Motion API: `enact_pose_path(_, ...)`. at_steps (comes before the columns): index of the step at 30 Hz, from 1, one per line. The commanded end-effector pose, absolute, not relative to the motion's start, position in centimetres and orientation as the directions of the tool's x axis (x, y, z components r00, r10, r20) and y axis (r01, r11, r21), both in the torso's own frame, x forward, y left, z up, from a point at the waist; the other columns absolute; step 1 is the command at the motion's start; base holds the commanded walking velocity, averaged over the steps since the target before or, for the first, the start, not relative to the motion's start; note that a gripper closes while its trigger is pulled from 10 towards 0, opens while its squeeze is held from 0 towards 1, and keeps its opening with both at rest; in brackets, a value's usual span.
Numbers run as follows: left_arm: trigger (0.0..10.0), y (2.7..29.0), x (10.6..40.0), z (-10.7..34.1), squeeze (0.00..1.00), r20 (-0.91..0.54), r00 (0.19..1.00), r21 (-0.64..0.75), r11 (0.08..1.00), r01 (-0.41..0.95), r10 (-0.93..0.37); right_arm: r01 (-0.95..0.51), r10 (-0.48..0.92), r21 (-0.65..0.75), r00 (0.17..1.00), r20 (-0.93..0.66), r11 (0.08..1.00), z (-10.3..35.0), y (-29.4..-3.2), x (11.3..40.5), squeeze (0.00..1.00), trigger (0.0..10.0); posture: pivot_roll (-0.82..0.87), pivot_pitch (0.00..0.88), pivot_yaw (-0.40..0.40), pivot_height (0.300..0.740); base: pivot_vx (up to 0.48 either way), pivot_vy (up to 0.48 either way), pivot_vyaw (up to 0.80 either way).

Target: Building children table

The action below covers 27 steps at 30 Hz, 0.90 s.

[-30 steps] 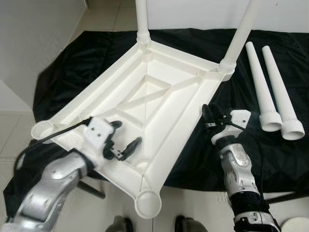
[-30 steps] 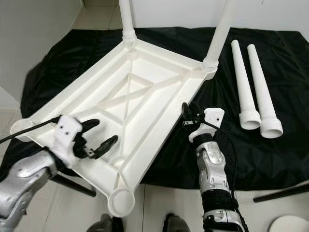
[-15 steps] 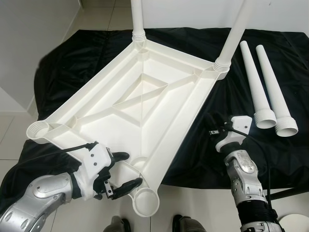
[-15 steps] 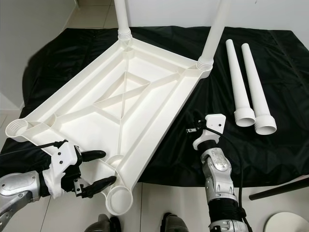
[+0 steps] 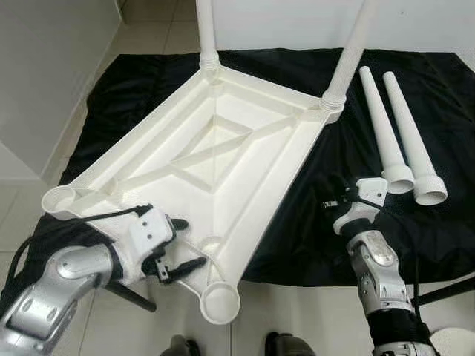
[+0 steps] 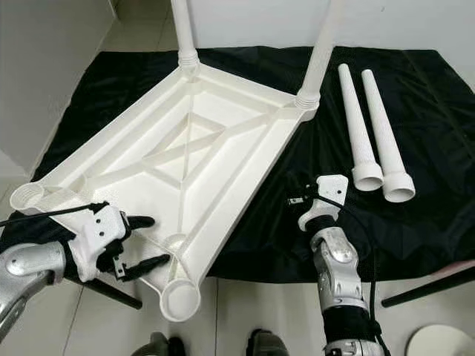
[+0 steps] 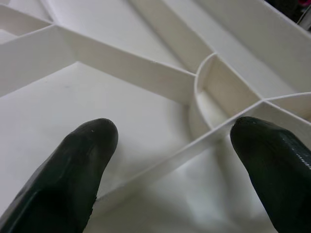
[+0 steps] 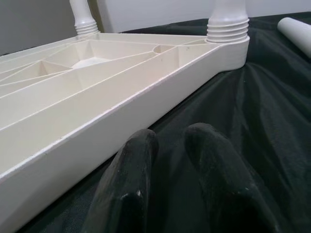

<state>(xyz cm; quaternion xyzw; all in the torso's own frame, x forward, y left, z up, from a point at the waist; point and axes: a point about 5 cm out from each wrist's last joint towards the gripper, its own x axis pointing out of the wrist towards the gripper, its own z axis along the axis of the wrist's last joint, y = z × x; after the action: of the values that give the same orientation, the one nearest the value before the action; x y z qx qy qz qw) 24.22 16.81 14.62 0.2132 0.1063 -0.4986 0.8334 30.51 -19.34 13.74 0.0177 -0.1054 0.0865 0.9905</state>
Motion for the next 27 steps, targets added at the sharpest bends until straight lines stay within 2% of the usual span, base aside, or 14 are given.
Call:
enact_pose_path(1,10.0,18.3,24.9,12.9,0.00,-0.440,0.606,0.265,0.549,0.793,-0.663,-0.178,0.171,0.023,0.968,0.185,0.984,13.2,-19.1,30.3,0.00,10.0,-0.07,0.170,0.042,0.740,0.000,0.000,0.00)
enact_pose_path(8,10.0,19.0,25.2,12.7,0.00,-0.489,0.582,0.295,0.505,0.811,-0.650,-0.177,0.172,0.012,0.969,0.176,0.984,13.1,-19.3,30.2,0.00,10.0,-0.07,0.170,0.044,0.740,0.000,0.000,0.00)
enact_pose_path(10,10.0,19.3,25.1,12.6,0.00,-0.518,0.548,0.303,0.458,0.836,-0.657,-0.179,0.175,0.006,0.970,0.171,0.984,13.0,-19.3,30.2,0.00,10.0,-0.07,0.170,0.044,0.740,0.000,0.000,0.00)
enact_pose_path(13,10.0,19.4,24.3,11.9,0.00,-0.612,0.432,0.289,0.320,0.902,-0.663,-0.185,0.183,-0.003,0.969,0.165,0.983,13.0,-19.3,30.3,0.00,10.0,-0.07,0.168,0.046,0.740,0.000,0.000,0.00)
enact_pose_path(17,10.0,19.1,23.5,11.7,0.00,-0.651,0.326,0.226,0.236,0.945,-0.686,-0.186,0.185,-0.005,0.969,0.163,0.982,13.0,-19.3,30.3,0.00,10.0,-0.06,0.166,0.048,0.740,0.000,0.000,0.00)
enact_pose_path(18,10.0,19.1,23.5,11.7,0.00,-0.651,0.326,0.226,0.236,0.945,-0.686,-0.186,0.185,-0.005,0.969,0.163,0.982,13.0,-19.3,30.3,0.00,10.0,-0.06,0.166,0.048,0.740,0.000,0.000,0.00)
enact_pose_path(21,10.0,18.9,23.0,11.5,0.00,-0.696,0.233,0.187,0.141,0.972,-0.680,-0.186,0.185,-0.010,0.970,0.160,0.983,13.0,-19.2,30.4,0.00,10.0,-0.06,0.166,0.049,0.740,0.000,0.000,0.00)
enact_pose_path(27,10.0,18.4,23.4,11.5,0.00,-0.699,0.194,0.173,0.101,0.980,-0.688,-0.184,0.183,-0.009,0.970,0.163,0.983,13.1,-19.0,30.5,0.00,10.0,-0.07,0.164,0.056,0.740,0.000,0.000,0.00)
